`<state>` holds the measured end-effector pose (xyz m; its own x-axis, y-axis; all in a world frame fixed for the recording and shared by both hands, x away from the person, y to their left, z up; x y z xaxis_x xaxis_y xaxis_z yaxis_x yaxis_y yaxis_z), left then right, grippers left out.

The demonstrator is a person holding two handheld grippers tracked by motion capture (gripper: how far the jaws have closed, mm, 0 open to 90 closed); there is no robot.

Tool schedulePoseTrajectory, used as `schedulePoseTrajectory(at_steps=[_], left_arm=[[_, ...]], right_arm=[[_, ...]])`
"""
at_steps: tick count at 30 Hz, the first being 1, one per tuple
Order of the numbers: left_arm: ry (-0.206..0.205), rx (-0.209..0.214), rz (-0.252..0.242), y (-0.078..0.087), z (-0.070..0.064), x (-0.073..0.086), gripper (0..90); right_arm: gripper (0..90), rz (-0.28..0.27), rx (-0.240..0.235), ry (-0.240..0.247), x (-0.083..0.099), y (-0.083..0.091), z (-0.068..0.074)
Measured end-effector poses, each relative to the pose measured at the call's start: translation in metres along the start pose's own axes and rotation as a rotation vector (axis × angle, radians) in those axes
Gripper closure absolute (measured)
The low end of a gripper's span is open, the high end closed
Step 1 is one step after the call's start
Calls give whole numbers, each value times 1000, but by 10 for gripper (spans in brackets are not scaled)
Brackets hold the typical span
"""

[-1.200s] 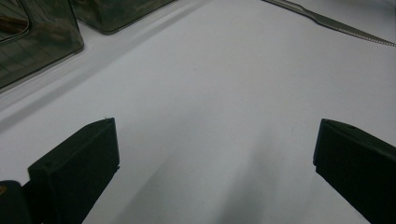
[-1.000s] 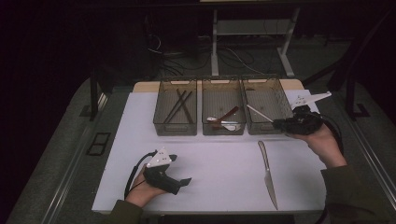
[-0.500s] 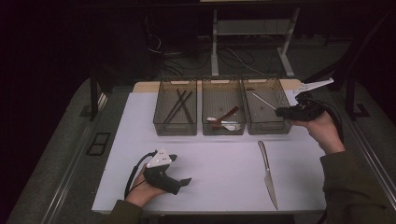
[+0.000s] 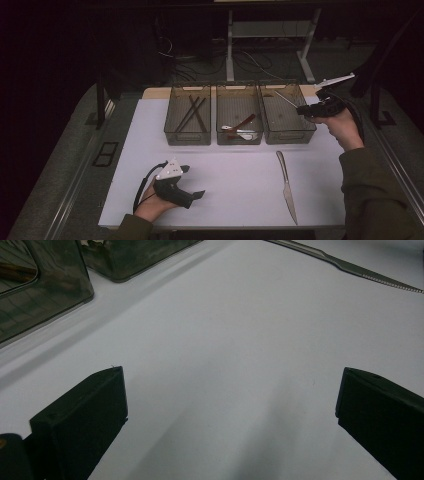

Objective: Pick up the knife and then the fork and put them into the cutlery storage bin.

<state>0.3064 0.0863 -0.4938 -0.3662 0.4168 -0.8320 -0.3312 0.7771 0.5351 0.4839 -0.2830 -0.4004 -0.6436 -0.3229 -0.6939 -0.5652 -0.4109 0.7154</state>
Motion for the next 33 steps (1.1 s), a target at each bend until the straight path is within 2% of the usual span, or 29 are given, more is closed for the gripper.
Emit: schedulePoseTrajectory(at_steps=[7,18,33], left_arm=[[-2,3,4,-1,-1,0,0],[-4,9,8,-2,-1,1,0],[-3,11,13,-2,-2,2,0]], right_arm=[[838,27,9,-18,-3,-12,-8],[838,103,2,-28,4,-42,-11],[838,209,6,-5,18,-67,-10]])
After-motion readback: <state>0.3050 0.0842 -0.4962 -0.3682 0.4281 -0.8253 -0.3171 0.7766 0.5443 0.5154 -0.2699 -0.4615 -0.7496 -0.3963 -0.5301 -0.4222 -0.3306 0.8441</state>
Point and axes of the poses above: each handheld gripper's, and its own axes: y roughly backward along the jaws, x roughly out of its underside, z roughly to its left, the point moved 9 cm from there along -y, roughly forward along the jaws, and after that the axes turned 4 degrees about x, right-handed, at the moved point
